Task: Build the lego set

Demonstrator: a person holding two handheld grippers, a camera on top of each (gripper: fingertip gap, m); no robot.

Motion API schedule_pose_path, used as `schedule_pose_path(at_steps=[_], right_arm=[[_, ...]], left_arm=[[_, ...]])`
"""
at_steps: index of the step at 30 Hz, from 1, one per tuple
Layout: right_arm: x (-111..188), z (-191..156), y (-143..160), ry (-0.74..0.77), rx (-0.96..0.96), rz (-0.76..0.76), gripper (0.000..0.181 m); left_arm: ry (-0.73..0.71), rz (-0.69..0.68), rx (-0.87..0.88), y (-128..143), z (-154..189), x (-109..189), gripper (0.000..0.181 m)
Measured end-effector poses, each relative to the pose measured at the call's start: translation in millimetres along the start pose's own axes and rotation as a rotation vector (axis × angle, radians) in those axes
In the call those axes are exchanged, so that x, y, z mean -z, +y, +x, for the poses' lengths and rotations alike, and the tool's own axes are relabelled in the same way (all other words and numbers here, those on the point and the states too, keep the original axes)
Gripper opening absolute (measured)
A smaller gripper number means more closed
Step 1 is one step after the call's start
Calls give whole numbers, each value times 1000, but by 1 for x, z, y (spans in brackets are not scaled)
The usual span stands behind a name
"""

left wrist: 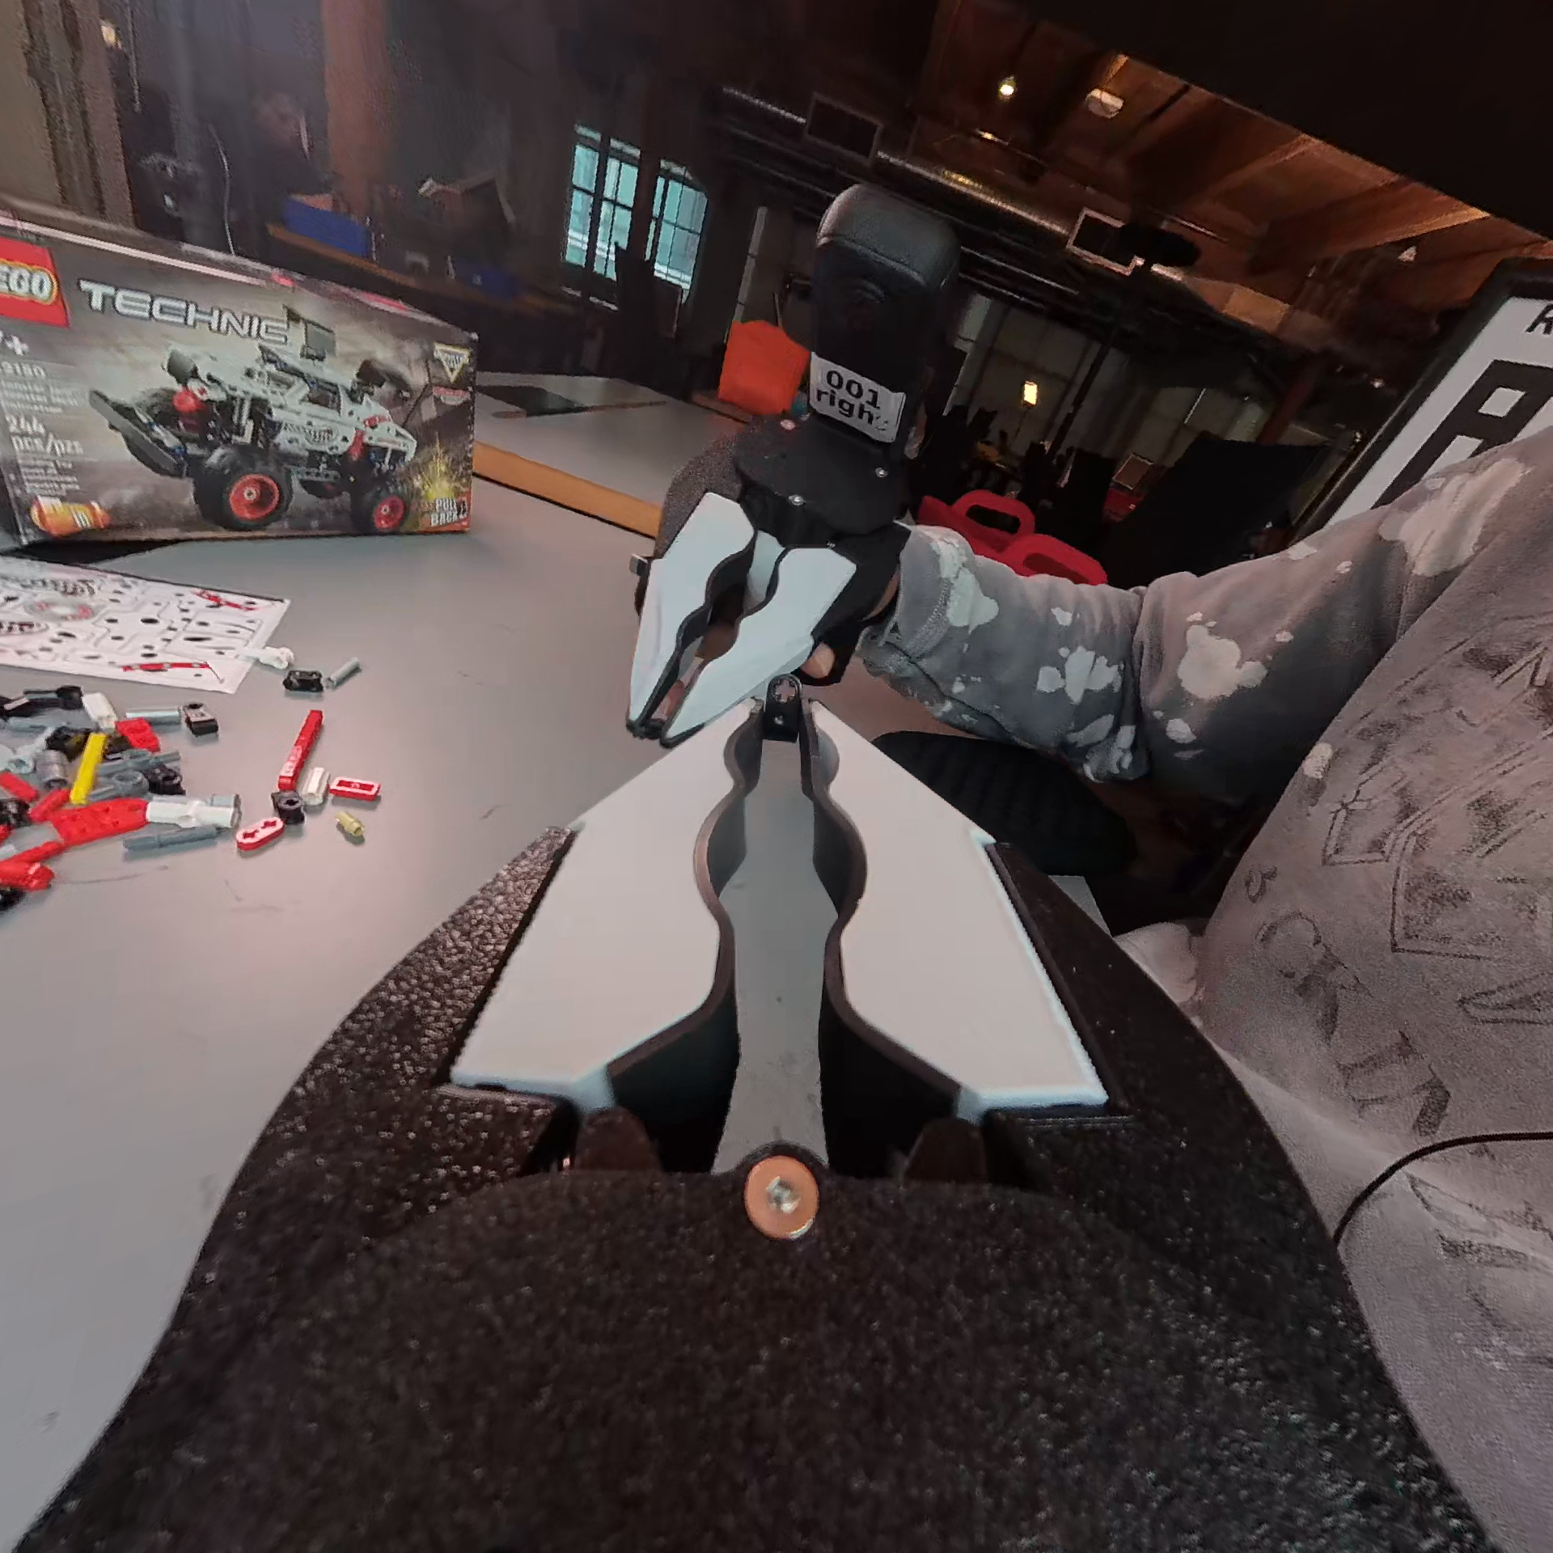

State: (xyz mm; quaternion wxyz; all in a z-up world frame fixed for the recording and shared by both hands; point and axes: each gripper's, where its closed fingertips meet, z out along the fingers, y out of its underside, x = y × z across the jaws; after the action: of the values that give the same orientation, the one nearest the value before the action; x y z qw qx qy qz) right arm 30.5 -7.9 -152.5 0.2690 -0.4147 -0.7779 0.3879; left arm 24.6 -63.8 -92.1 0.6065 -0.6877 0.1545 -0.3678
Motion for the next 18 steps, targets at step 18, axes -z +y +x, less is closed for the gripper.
schedule_pose_path(at_steps=[18], right_arm=[[22,-50,-113,-51,-174,260,6]], left_arm=[[301,286,150,-38,23,25,7]])
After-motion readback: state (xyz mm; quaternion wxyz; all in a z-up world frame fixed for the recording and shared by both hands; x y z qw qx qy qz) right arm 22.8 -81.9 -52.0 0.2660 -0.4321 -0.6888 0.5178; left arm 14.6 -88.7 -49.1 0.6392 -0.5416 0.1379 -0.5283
